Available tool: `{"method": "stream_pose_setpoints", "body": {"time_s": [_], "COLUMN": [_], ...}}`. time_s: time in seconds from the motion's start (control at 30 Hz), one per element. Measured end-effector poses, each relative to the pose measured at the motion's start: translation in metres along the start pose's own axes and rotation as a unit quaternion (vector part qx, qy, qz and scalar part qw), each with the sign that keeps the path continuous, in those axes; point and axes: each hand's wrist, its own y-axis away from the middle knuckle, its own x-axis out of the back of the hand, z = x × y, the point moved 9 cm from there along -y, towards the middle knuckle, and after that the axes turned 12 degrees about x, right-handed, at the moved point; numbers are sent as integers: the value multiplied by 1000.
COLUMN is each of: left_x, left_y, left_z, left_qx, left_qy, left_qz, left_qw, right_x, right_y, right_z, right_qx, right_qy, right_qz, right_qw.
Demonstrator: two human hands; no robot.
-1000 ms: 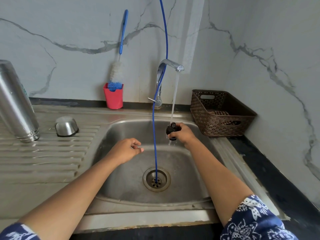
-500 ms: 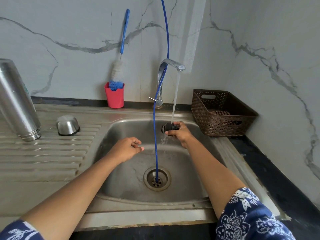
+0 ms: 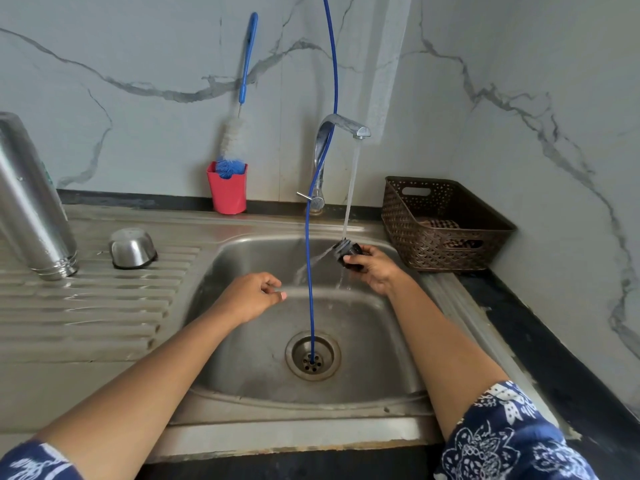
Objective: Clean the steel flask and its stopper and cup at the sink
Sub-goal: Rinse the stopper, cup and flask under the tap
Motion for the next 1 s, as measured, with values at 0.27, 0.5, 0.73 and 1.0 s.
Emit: {"method": "stream_pose_setpoints", "body": {"time_s": [0.27,0.5,0.73,1.0], "left_x": [1,-1,0,1], "left_y": [-1,-1,-1,-2], "left_z": [-1,1,-1,-2], "left_qx": [2,-2,1,5], "left_qy": [3,3,3,7], "left_qz": [-1,-6,-3,0], "left_qw": [1000,1000,1000,1000], "right_x": [-25,-6,-6,-19], "right_y": [3,9,4,2], "right_z": [12,-1,-2,4], "right_qx": [-31,-8,1,8], "right_qy": [32,20,-26,141], "right_qz": [-22,-39,-13,-32], "right_qw": [999,999,1000,989]}}
